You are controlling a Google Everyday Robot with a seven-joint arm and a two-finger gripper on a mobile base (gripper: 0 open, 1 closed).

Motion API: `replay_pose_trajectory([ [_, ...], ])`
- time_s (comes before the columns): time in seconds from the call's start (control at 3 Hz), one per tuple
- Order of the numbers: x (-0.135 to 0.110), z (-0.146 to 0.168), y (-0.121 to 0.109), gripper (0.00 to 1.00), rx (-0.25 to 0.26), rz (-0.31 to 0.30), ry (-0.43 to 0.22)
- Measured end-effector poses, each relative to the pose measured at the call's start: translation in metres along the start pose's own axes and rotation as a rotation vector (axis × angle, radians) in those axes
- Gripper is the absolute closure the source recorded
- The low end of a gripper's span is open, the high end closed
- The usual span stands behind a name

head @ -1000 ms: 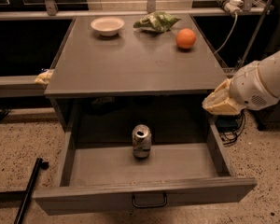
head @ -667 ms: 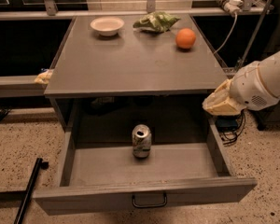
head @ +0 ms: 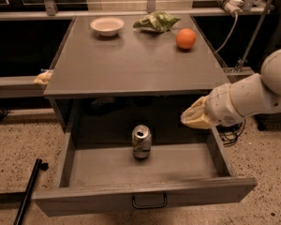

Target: Pick 7up can from top drawer and place on counter

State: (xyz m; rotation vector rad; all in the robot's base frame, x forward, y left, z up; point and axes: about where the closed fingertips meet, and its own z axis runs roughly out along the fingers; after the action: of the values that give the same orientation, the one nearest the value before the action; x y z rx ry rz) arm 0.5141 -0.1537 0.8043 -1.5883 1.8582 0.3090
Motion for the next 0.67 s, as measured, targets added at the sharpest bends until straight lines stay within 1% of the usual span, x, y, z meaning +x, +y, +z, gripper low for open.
replay_pose_trajectory([
  [0.33, -0.009, 0.036, 0.007, 0.58, -0.049, -0.034, -0.056],
  [0.67, -0.015, 0.065, 0.01, 0.35, -0.091, -0.048, -0.086],
])
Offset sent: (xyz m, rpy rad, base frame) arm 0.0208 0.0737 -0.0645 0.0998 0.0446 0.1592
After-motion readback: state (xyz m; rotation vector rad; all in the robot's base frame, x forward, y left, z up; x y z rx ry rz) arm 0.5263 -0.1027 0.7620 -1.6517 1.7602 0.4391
